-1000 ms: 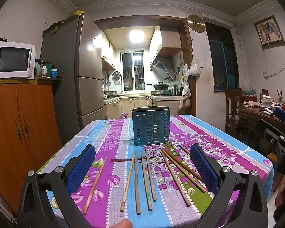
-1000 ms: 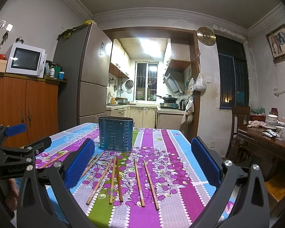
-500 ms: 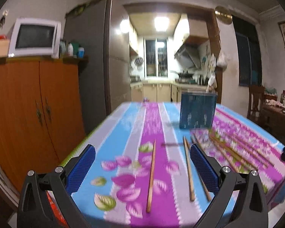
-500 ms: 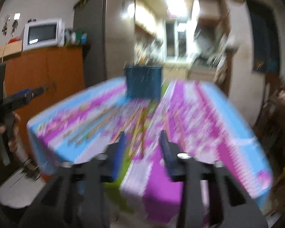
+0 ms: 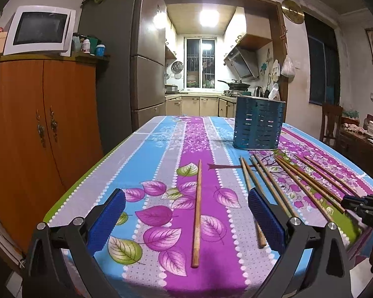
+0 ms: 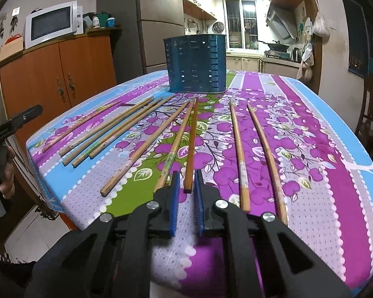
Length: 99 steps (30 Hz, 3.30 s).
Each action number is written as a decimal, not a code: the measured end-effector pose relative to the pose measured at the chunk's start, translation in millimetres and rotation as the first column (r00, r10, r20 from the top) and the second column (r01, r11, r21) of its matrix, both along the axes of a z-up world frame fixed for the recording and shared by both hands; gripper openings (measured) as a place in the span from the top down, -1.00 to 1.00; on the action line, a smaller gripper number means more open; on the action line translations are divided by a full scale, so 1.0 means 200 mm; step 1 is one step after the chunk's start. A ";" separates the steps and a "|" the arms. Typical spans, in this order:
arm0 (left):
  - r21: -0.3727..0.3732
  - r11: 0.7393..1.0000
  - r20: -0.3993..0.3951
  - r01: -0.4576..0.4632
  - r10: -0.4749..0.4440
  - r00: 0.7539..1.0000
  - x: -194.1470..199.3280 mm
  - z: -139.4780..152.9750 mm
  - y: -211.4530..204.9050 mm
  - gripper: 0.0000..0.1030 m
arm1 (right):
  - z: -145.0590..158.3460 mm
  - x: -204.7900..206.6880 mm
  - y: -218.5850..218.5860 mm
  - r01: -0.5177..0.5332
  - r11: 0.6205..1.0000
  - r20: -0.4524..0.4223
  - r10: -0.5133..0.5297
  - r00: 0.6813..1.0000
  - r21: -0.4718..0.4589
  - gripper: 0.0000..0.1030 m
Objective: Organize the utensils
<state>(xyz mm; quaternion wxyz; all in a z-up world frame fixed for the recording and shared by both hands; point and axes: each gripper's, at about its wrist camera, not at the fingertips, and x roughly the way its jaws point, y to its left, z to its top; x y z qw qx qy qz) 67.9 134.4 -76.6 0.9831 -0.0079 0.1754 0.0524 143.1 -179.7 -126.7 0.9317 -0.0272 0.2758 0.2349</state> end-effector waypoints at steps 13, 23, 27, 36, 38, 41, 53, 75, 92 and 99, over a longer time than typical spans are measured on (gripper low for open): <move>0.030 0.968 -0.146 0.248 -0.241 0.960 -0.01 -0.23 -0.34 0.10 | -0.01 -0.02 -0.03 0.020 1.000 0.021 -0.020 1.000 0.020 0.91; 0.050 0.973 -0.128 0.226 -0.219 0.967 0.08 -0.27 -0.36 0.57 | -0.01 -0.02 -0.03 0.030 1.000 0.042 -0.030 0.999 0.007 0.90; 0.047 0.974 -0.101 0.223 -0.217 0.971 0.08 -0.28 -0.36 0.58 | -0.01 -0.02 -0.02 0.030 1.000 0.059 -0.030 0.998 0.005 0.90; 0.038 0.983 -0.055 0.180 -0.178 0.983 0.05 -0.30 -0.36 0.85 | -0.02 -0.04 -0.02 0.038 0.999 0.073 -0.039 0.997 0.017 0.91; 0.035 0.984 -0.052 0.173 -0.171 0.984 0.05 -0.29 -0.36 0.85 | -0.03 -0.04 -0.03 0.048 0.998 0.079 -0.050 0.996 0.032 0.91; 0.030 0.986 -0.029 0.165 -0.164 0.986 0.03 -0.24 -0.35 0.85 | 0.02 -0.07 -0.04 0.058 0.997 0.106 -0.063 0.992 0.046 0.91; 0.071 0.970 0.130 0.233 -0.240 0.962 -0.05 0.31 -0.39 0.85 | 0.46 -0.17 -0.06 0.054 0.998 0.295 -0.058 0.954 0.024 0.91; 0.108 0.950 0.155 0.293 -0.307 0.939 0.43 0.81 -0.47 0.85 | 1.04 0.30 0.06 -0.045 0.999 0.321 0.038 0.946 0.014 0.91; 0.073 0.948 0.129 0.309 -0.316 0.940 0.83 1.45 -0.48 0.85 | 1.65 0.74 0.07 -0.014 0.996 0.356 -0.017 0.934 0.087 0.91; 0.056 0.955 0.113 0.290 -0.294 0.949 1.10 1.61 -0.51 0.85 | 1.79 0.98 0.14 0.012 0.997 0.335 -0.036 0.941 0.073 0.91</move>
